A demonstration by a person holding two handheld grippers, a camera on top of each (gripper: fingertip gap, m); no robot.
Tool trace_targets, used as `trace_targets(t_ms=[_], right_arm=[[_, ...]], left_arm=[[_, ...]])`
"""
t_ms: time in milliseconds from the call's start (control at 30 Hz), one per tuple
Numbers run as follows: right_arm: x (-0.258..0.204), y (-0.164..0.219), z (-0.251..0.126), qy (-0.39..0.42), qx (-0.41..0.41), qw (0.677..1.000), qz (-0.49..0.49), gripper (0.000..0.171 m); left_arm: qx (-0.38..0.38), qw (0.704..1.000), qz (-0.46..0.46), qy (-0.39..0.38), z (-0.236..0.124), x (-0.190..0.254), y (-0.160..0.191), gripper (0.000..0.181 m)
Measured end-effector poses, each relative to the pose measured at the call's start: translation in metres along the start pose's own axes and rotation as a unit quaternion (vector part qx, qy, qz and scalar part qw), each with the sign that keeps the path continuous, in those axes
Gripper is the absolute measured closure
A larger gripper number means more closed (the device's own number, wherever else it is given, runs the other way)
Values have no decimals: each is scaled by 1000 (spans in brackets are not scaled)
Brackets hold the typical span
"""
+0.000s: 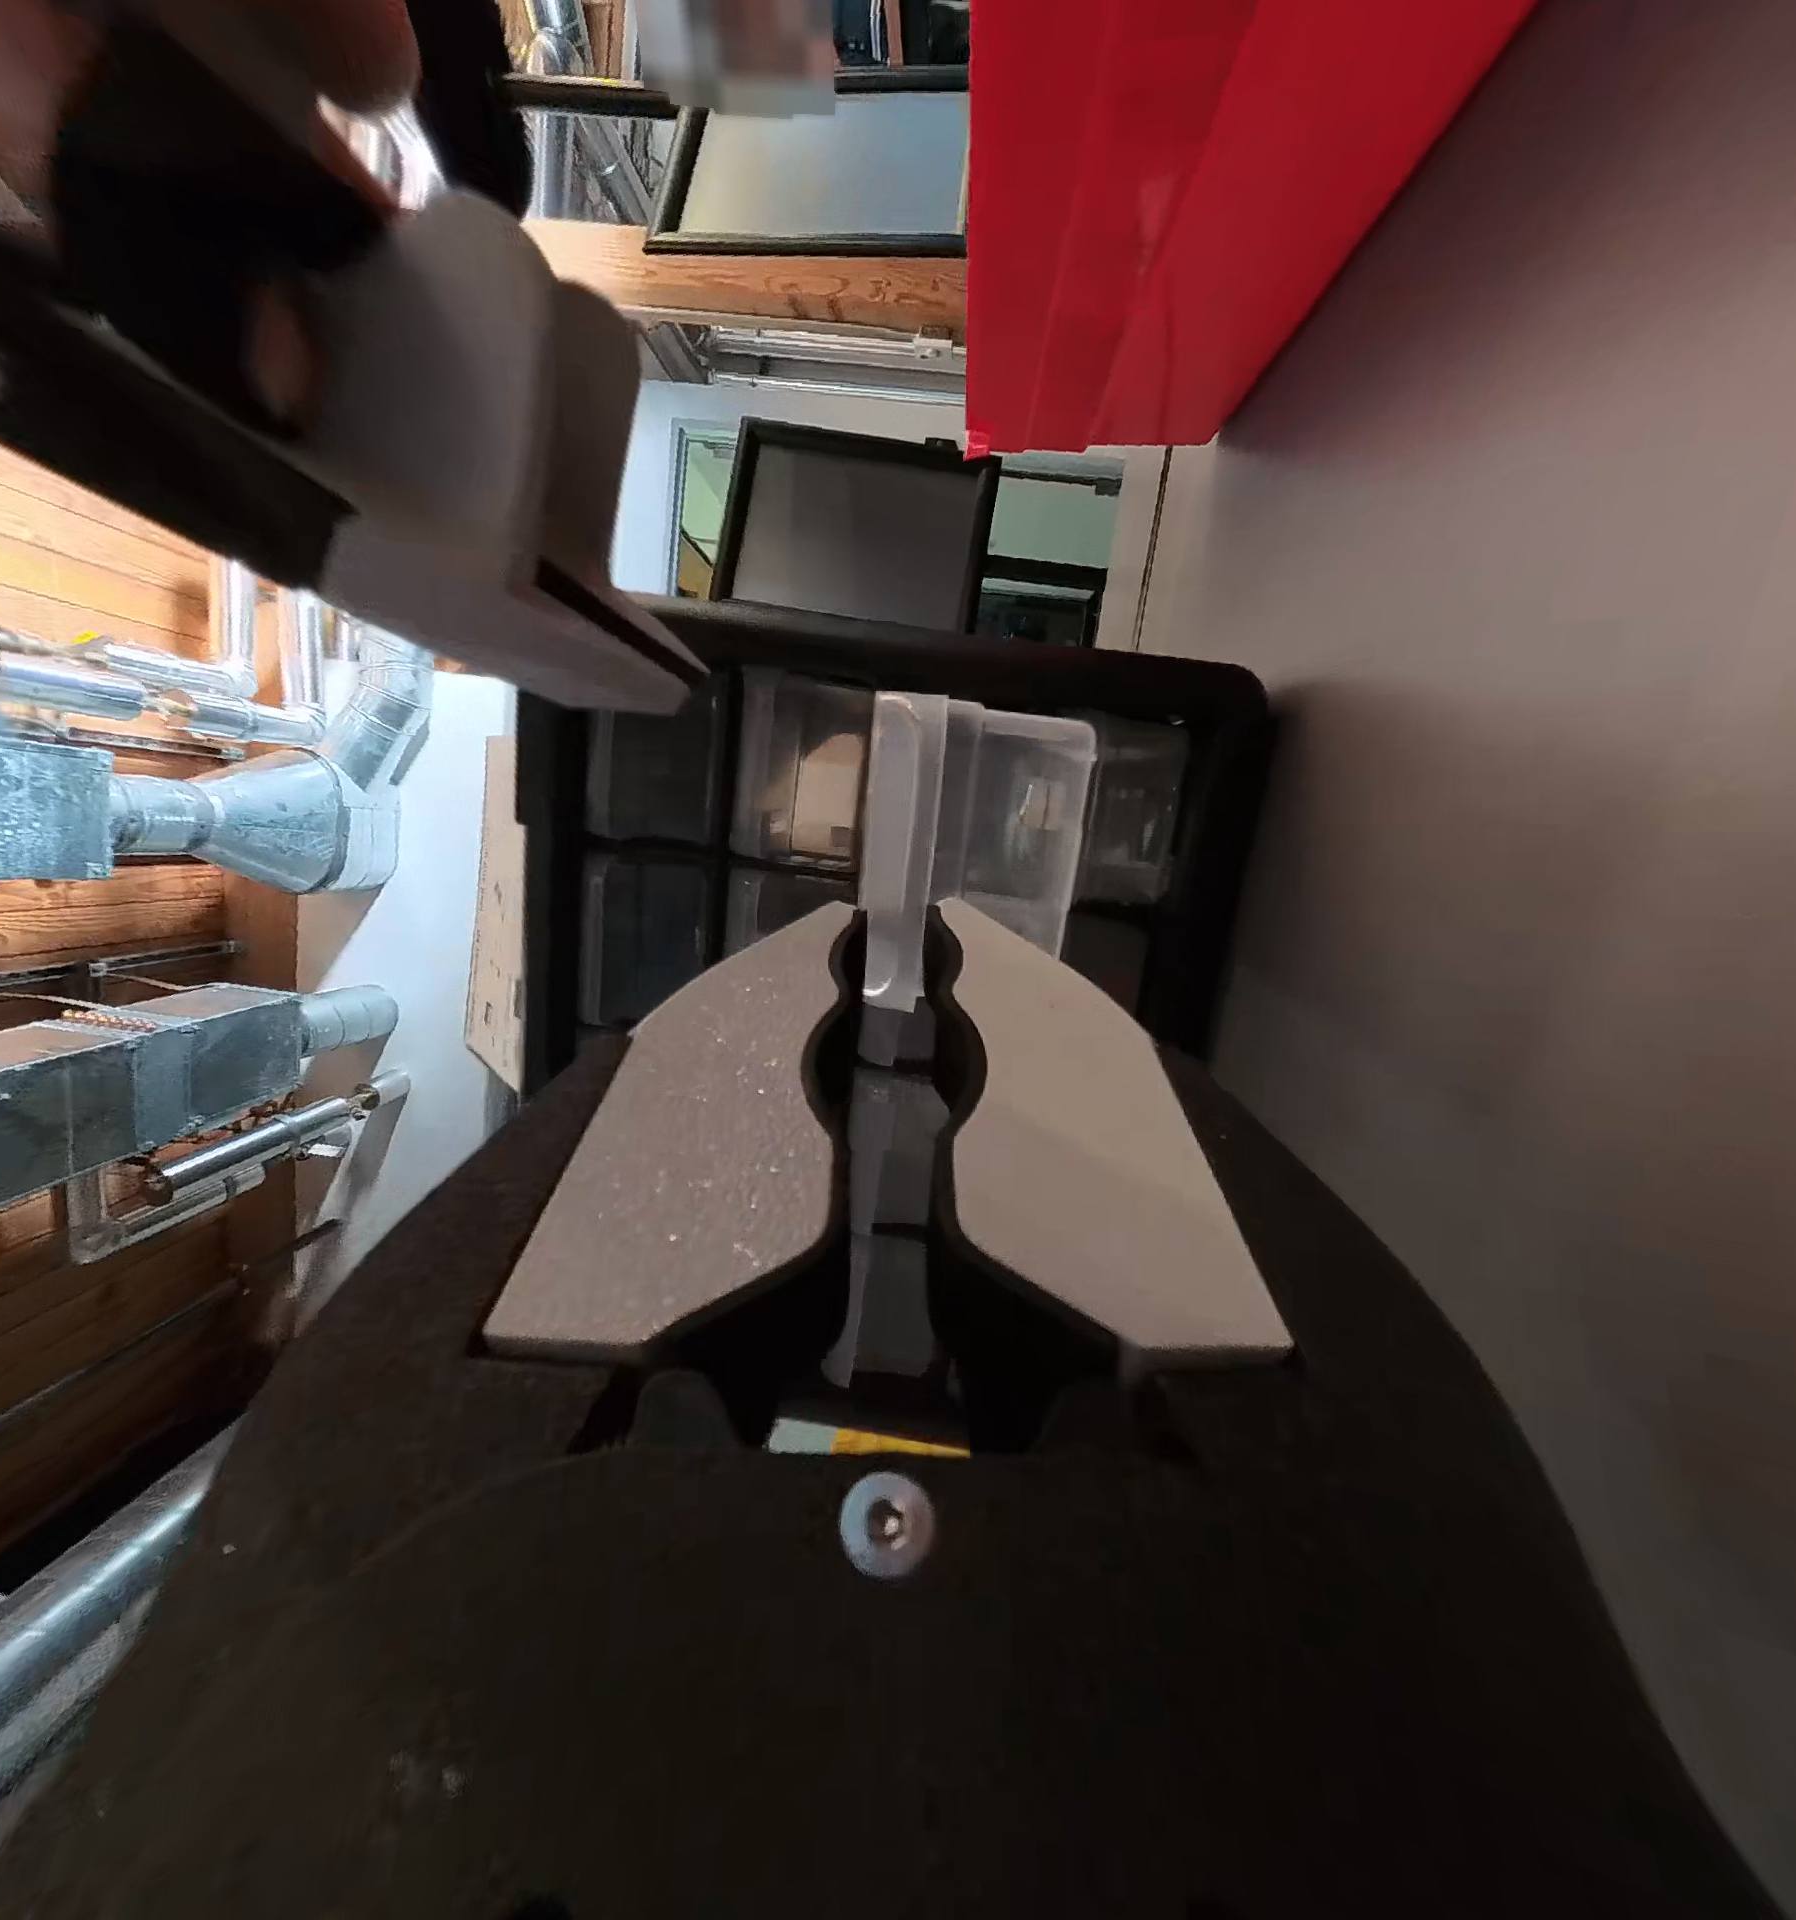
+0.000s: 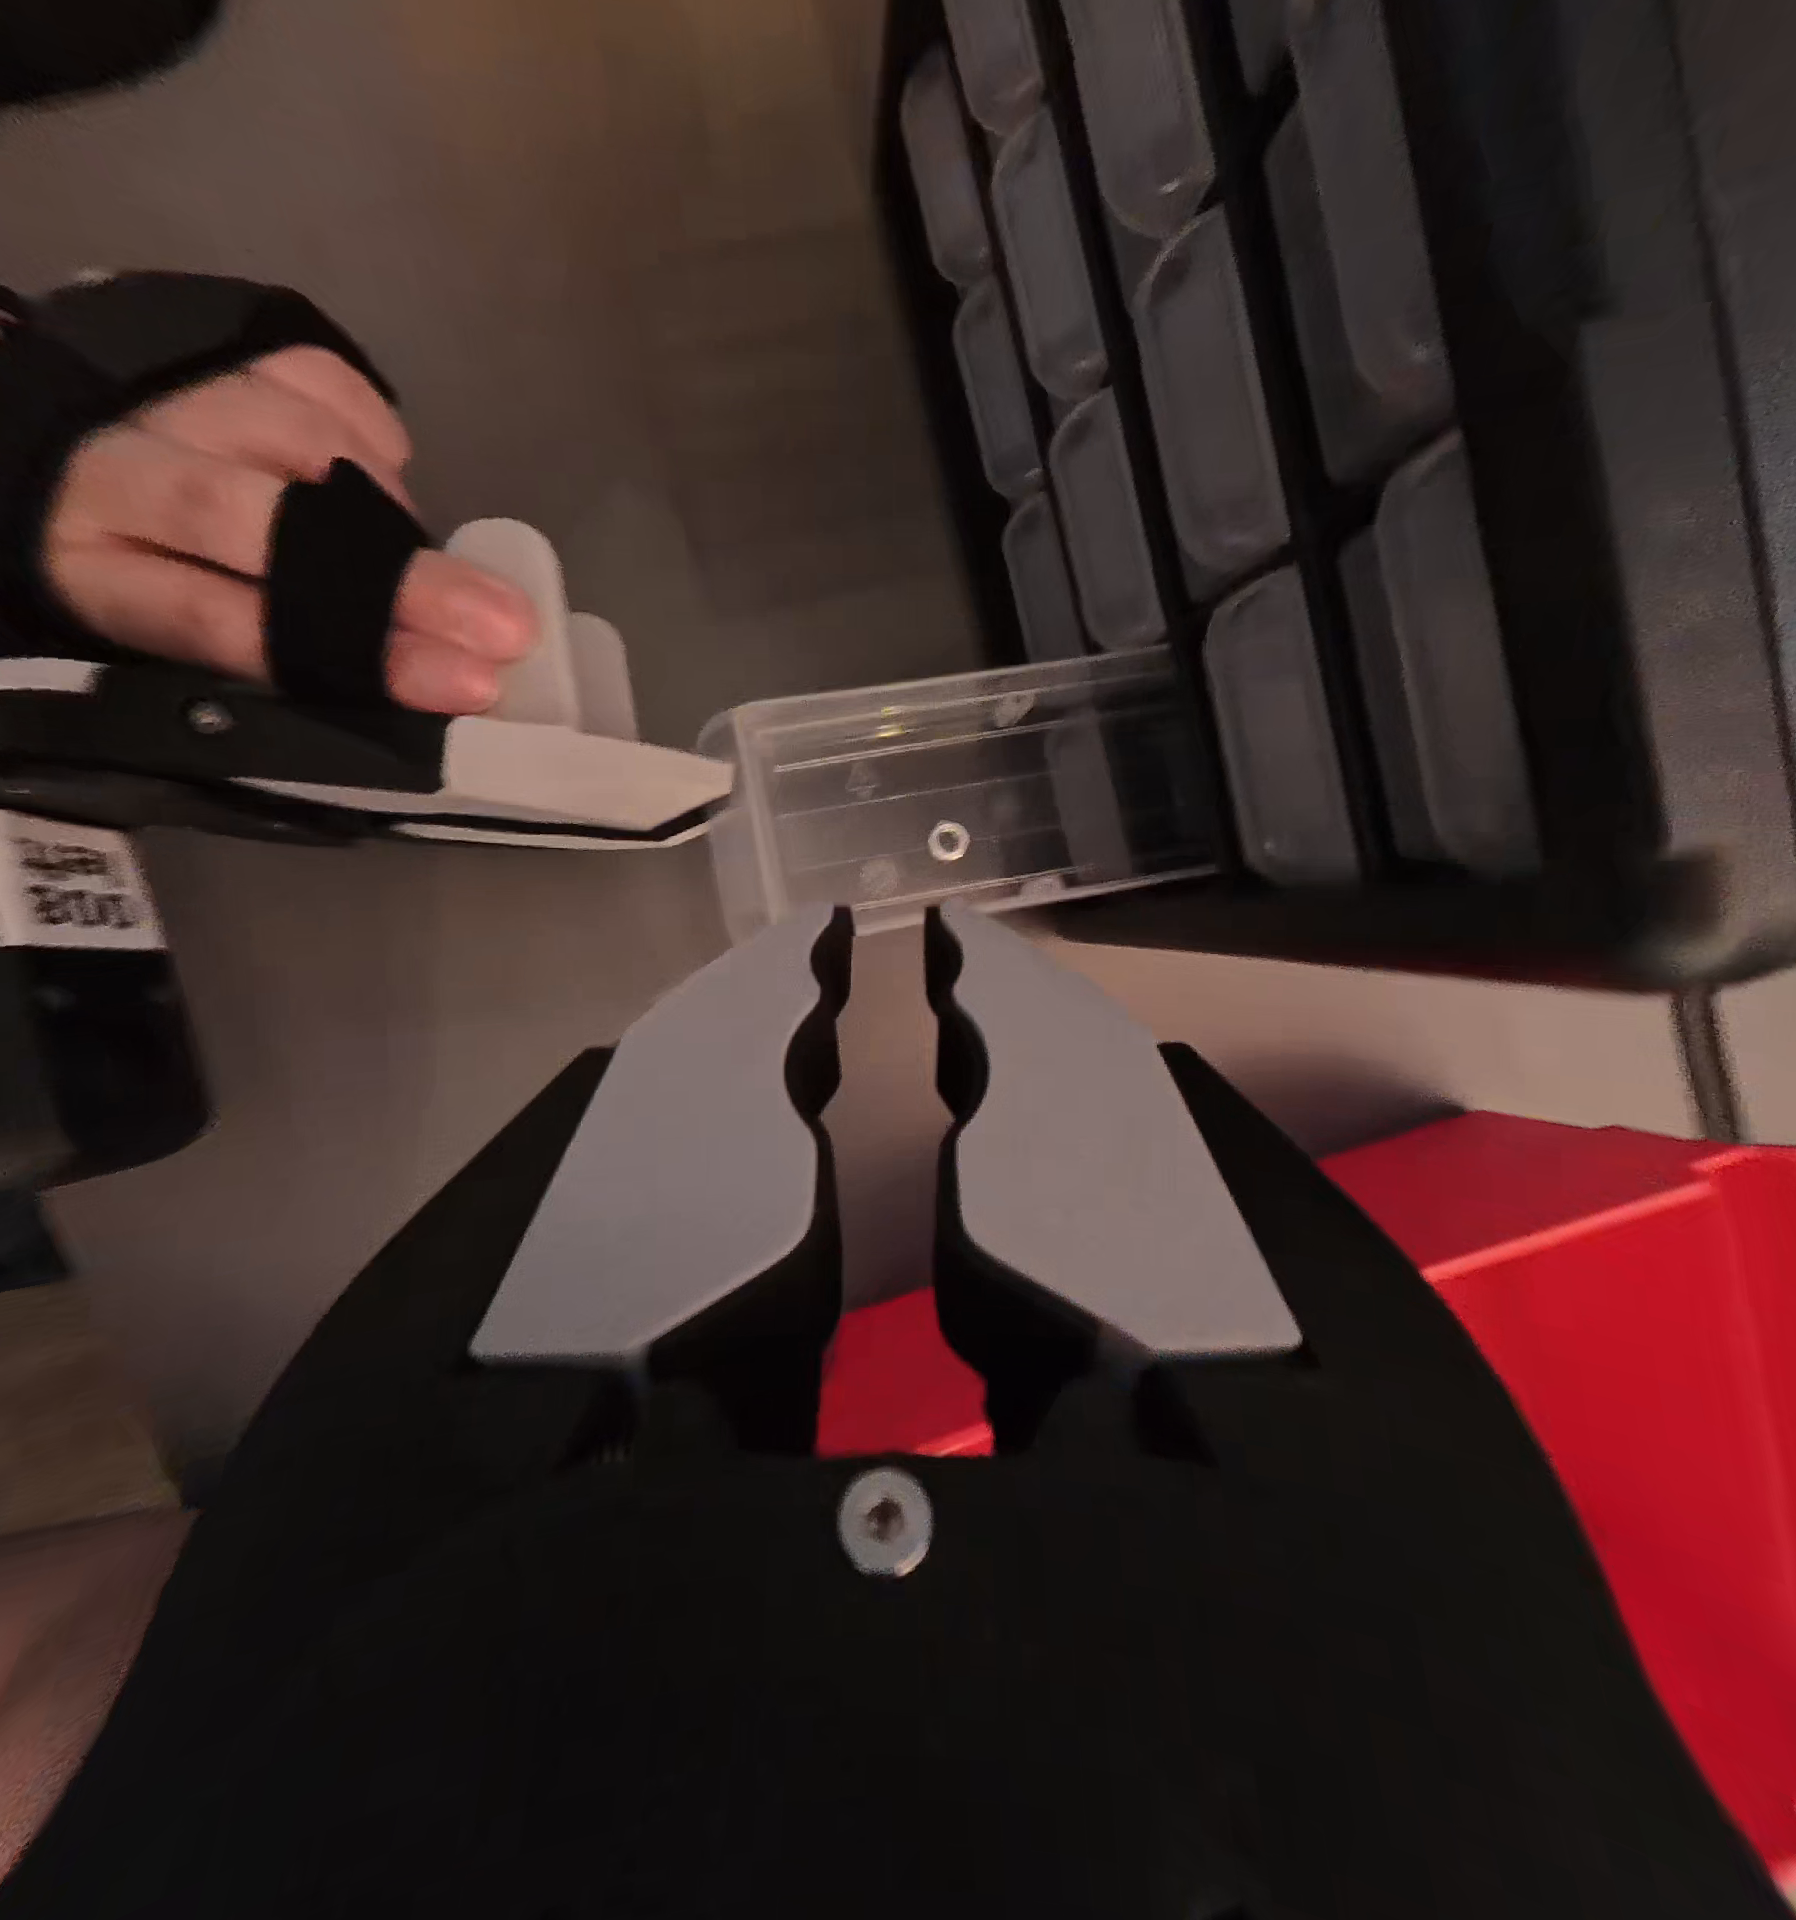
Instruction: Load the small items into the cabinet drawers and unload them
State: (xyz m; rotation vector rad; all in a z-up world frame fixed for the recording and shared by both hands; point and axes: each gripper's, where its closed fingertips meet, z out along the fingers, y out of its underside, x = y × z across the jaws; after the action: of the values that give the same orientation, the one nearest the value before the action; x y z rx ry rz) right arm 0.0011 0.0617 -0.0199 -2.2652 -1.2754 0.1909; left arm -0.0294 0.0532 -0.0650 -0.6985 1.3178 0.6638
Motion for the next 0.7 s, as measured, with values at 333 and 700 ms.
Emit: trace_targets(t_ms=[333, 700], right_arm=[[-3, 6, 49, -39, -180, 973, -139, 155], [10, 19, 72, -52, -280, 942, -176, 147]], left_arm=[[7, 1000, -20, 8, -6, 1, -3, 171], [10, 999, -40, 22, -6, 0, 0, 171]])
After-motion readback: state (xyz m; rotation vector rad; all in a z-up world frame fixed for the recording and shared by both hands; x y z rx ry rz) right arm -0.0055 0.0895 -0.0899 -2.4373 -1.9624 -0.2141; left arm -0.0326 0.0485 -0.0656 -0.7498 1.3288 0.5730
